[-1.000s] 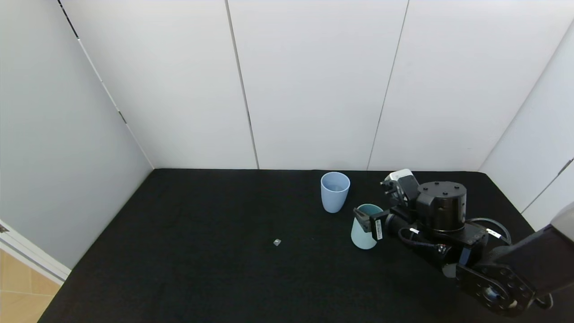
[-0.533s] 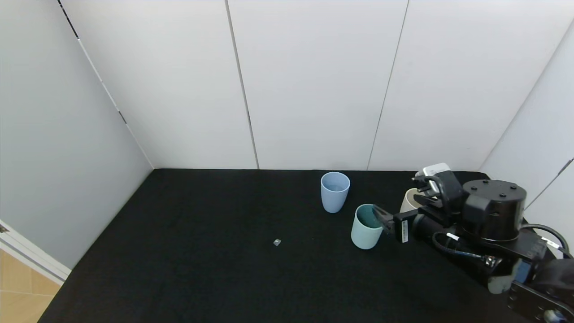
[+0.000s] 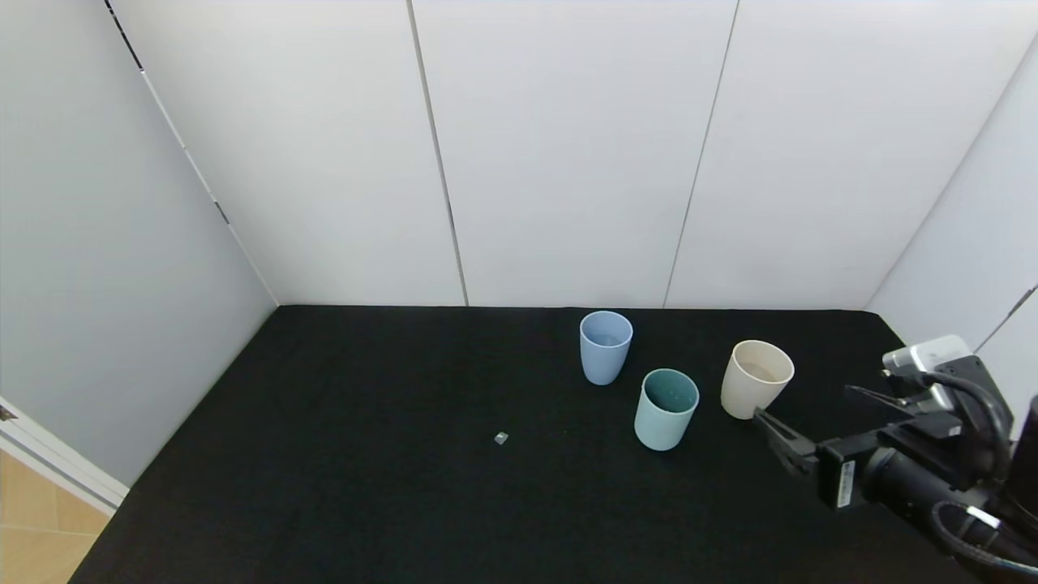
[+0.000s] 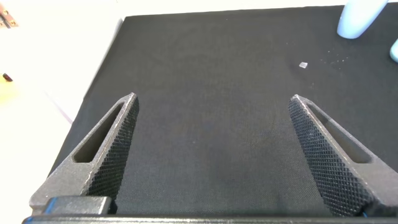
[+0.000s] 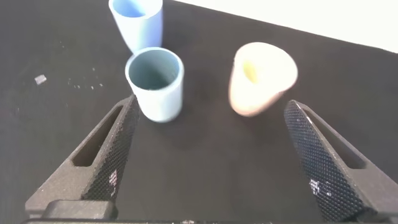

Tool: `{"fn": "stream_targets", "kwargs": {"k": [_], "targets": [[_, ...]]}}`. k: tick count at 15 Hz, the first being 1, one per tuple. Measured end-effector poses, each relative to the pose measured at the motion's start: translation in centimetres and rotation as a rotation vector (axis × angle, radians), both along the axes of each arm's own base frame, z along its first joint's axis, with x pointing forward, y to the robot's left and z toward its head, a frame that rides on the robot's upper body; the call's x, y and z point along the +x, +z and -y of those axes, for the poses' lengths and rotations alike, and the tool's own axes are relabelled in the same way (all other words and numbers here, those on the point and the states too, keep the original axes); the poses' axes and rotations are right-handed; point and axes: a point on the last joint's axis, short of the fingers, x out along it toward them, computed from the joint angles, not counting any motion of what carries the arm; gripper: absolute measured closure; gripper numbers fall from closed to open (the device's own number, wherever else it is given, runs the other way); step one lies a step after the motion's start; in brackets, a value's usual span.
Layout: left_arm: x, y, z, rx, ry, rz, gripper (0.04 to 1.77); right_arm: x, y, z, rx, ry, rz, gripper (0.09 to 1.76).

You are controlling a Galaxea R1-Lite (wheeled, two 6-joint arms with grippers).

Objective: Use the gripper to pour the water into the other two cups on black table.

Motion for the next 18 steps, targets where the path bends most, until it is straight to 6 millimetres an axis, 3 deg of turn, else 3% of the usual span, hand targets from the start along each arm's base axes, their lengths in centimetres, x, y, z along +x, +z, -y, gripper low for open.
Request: {"fn": "stream_targets", "kwargs": {"k": [9, 18], "targets": [[0.0, 0.0, 0.0, 0.0, 0.0, 0.0, 0.09, -5.9, 0.0, 3.6, 0.005, -0.046, 0.024, 0.15], [0.0, 0.0, 0.0, 0.0, 0.0, -0.001, 0.09, -11.6, -2.0, 8.3, 0.075, -0.088, -0.013, 0.15]]}}
